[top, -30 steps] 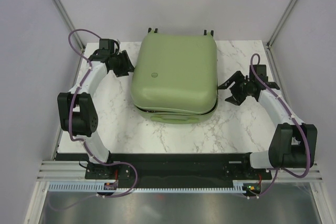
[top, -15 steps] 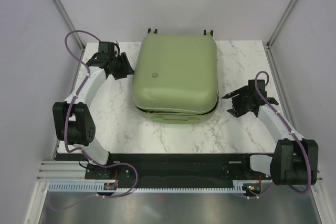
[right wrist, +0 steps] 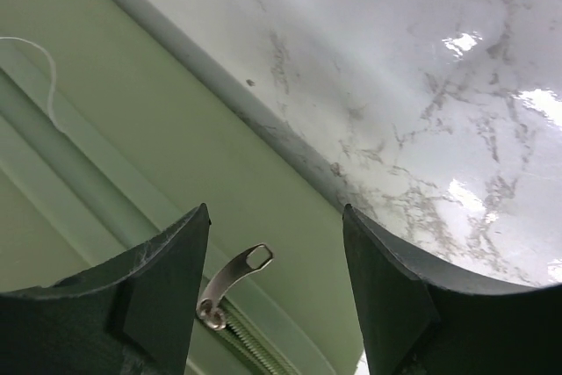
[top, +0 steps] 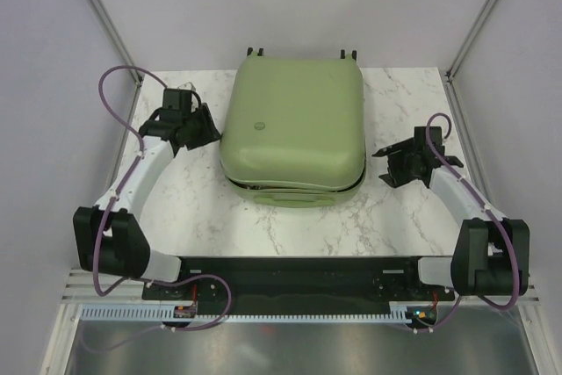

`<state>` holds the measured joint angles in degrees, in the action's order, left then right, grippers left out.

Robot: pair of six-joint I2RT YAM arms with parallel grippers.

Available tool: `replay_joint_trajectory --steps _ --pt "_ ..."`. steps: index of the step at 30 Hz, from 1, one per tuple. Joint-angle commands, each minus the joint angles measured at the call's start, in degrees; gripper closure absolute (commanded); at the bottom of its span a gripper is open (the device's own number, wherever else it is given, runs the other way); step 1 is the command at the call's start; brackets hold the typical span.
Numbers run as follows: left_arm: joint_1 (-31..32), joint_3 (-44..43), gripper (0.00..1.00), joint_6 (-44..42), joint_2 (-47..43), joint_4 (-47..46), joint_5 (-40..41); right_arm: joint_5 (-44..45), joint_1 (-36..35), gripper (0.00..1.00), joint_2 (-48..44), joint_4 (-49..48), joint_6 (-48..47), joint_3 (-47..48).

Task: Pack the luggage
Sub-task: Move the luggage to the corner of the board.

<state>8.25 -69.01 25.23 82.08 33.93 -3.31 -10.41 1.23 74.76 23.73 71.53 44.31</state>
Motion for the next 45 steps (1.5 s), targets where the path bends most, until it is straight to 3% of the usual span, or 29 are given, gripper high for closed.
replay_joint_trajectory --steps 1,9,15,20,23,30,33,36,45 --pt "7.21 3.78 0.46 1.75 -6.4 -0.18 1.45 0.22 -0.18 0.3 0.38 -2.02 2.56 3.41" --pt "19.51 10.99 0.46 4.55 -15.88 -1.24 7.52 -1.72 -0.8 0.34 2.93 -1.49 3.18 5.17" --pt "19.96 13.38 0.46 5.17 -18.63 1.65 10.52 -1.27 -0.8 0.39 4.95 -1.05 1.69 4.99" --pt "19.96 13.64 0.46 5.62 -20.46 2.8 5.6 -0.57 -0.8 0.57 6.45 -1.05 -0.42 5.96" --pt "19.96 15.4 0.45 2.98 -23.36 3.42 3.49 -0.13 -0.8 0.63 6.89 -0.96 -0.77 6.4" --pt "20.05 19.26 0.46 -0.7 -28.12 3.42 -11.88 -0.48 -0.8 0.79 7.5 -0.26 -2.0 6.05" --pt "20.4 21.02 0.46 -1.33 -29.0 3.6 -18.46 -0.57 -0.8 0.91 7.24 0.27 -2.88 5.7" --pt "21.54 22.34 0.46 -1.07 -28.3 3.6 -19.98 -0.4 -0.8 0.99 6.8 1.41 -4.2 5.69" --pt "26.55 22.17 0.46 -1.15 -21.53 2.9 -18.84 2.33 0.34 1.0 1.62 6.86 -7.71 4.03"
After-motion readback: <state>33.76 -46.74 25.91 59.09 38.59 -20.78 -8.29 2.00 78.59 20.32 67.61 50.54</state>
